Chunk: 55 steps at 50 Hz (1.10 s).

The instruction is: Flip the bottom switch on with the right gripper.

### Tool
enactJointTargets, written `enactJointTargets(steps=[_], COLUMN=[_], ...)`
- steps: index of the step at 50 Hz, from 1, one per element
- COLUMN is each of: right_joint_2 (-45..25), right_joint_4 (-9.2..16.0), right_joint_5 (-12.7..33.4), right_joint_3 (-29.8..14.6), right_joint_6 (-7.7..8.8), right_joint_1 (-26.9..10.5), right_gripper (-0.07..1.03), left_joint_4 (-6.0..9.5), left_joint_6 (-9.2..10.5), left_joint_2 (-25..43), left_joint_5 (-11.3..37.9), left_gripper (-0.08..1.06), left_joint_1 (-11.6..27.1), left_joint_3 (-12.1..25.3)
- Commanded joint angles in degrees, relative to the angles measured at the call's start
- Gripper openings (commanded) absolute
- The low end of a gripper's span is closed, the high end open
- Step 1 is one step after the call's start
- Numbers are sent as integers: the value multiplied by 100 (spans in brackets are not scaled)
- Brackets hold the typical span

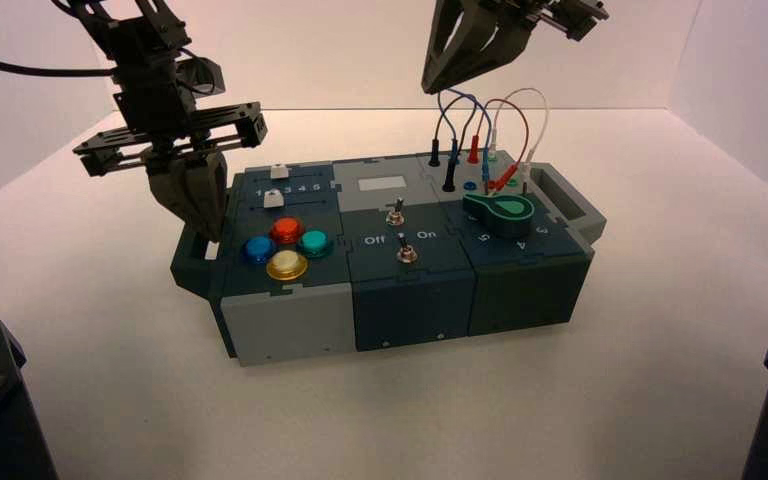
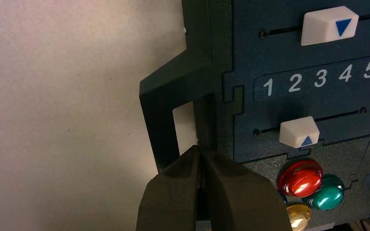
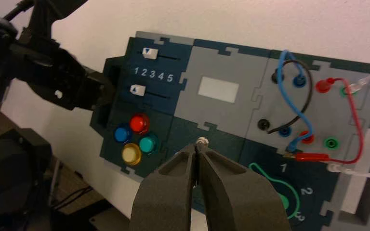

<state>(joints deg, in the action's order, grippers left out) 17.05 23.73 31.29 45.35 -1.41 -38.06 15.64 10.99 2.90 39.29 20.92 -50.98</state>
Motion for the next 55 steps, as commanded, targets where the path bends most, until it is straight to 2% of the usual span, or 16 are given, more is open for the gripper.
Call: enactJointTargets(steps=[1, 4, 17, 23, 38, 48, 55], right_joint_2=[79, 70, 26, -114, -650, -914, -984], right_joint_4=[88, 167, 413, 413, 413, 404, 378], right_joint_5=[62, 211, 492, 580, 650, 650, 703], right_joint_3=[-167, -167, -167, -193, -281, -422, -466], right_joint_6=[-44, -79, -185, -352, -615, -914, -1187], right_joint_1=[-149, -272, -334, -466, -826, -1125, -1213], right_gripper=[-2, -2, -2, -2, -2, -2, -2], left_joint_4=[-79, -70, -79, -79, -97, -97, -176], left_joint_6=[-26, -26, -44, -35, -44, -35, -44], left_joint_2=[97, 132, 141, 149, 290, 536, 712], left_joint_5=[9, 35, 35, 35, 35, -18, -88], left_gripper=[-3, -3, -3, -3, -3, -3, -3], left_joint_1=[-79, -88, -79, -79, -18, 141, 141], left_joint_3=[9, 18, 18, 26, 44, 44, 88])
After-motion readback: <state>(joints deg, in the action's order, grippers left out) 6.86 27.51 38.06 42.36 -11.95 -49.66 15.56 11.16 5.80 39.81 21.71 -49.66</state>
